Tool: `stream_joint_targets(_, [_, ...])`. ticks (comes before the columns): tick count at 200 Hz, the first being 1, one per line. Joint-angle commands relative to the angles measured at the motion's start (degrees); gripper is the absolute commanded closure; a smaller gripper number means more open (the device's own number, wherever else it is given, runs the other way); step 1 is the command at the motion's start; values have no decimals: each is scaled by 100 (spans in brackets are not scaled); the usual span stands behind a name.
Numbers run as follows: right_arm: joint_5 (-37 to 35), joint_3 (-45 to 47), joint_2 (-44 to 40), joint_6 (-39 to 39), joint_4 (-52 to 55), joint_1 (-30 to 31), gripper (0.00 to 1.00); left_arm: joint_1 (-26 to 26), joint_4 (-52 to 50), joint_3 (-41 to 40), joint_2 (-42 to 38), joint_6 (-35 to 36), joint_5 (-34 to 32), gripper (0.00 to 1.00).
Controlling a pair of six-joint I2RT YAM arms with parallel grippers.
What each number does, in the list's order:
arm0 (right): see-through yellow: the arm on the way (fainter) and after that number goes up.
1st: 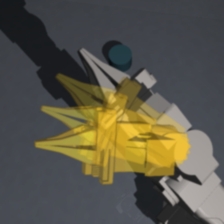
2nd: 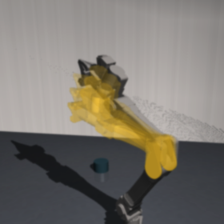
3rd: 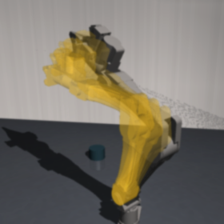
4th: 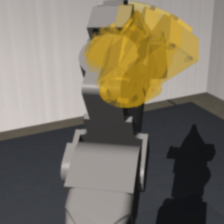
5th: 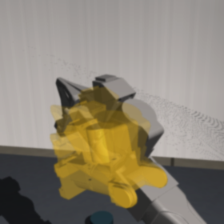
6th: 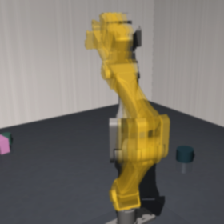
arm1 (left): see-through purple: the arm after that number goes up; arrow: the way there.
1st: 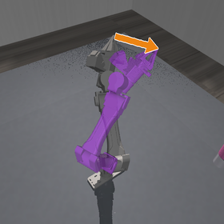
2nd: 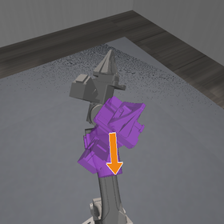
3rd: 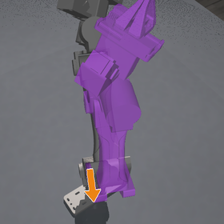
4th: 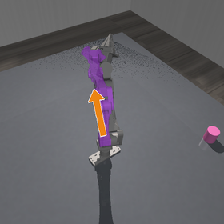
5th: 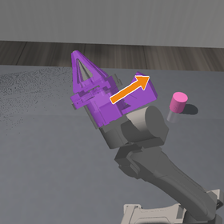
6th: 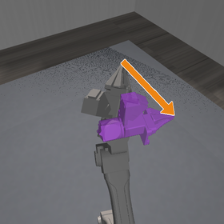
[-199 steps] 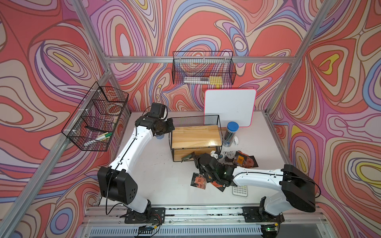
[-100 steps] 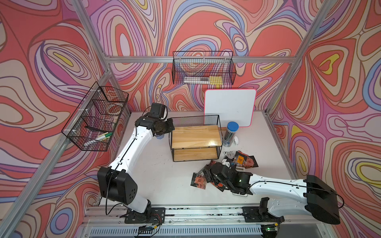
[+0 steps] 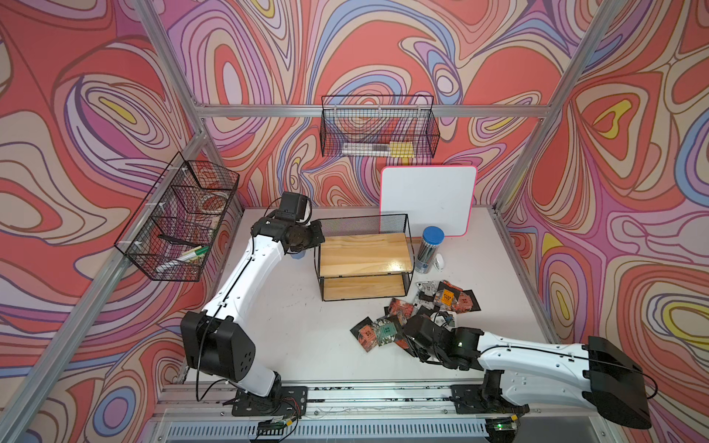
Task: Remove the tea bags from the shelf
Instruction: Place the tea bag at the center of the board, then reset both arms
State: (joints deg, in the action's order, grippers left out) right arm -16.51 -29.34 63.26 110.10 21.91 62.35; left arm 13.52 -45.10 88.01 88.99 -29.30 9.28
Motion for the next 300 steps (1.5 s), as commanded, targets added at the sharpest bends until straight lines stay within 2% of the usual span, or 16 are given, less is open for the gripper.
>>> stream_joint_targets(1, [-107,-178,-276,-125,597,32,51,-33,-468,-9,-48,95,-199,76])
stream_joint_targets(30, [-191,-487,-650,-416,1248,7,44,-33,-532,144,-81,45,-415,59])
stream_joint_targets(72, [-354,-1873,-465,-1778,3159,-425,39,-33,-605,251,-300,-100,-1012,30])
stream_joint_targets(99, [-545,-2719,-174,-2570,4354,-1019,40,-33,-667,179,-547,-240,-1409,1])
stream_joint_targets(155, [-734,-3239,-263,-4010,5555,-2837,32,-36,-745,-416,-1363,-658,-2411,1])
stream_joint_targets(160, [-677,-3267,-283,-4241,5517,-3093,29,-34,-746,-504,-1477,-694,-2510,1])
stream_joint_targets(168, [-537,-3328,-284,-4662,5393,-3514,17,-33,-760,-653,-1658,-766,-2655,1])
stream_joint_targets(173, [-401,-3360,-275,-4939,5258,-3774,4,-33,-776,-756,-1773,-815,-2728,1])
stream_joint_targets(177, [-258,-3386,-265,-5165,5117,-3986,2,-33,-776,-841,-1870,-849,-2765,1])
stream_joint_targets(194, [187,-3508,-237,-5845,4512,-4618,2,-33,-730,-1314,-2309,-990,-2760,1])
stream_joint_targets(217, [104,-3876,-77,-6539,3666,-4767,2,-33,-486,-2146,-2990,-843,-2397,1])
stream_joint_targets(243, [-1535,-4256,135,-6462,3359,-4767,2,-25,-587,-2849,-3441,-645,-2359,1])
stream_joint_targets(257, [-2298,-3982,165,-6727,2631,-4807,2,-1,-721,-3072,-3513,-673,-2894,1])
stream_joint_targets(272, [-1960,-3247,63,-7665,1046,-5175,2,4,-731,-3254,-3356,-853,-3922,1])
stream_joint_targets(283, [-1509,-2613,56,-8162,-20,-5495,2,2,-123,-3531,-3199,-328,-4157,1])
stream_joint_targets(300, [-956,-1960,422,-8730,-1042,-5821,2,2,1691,-4232,-2975,1617,-3617,1])
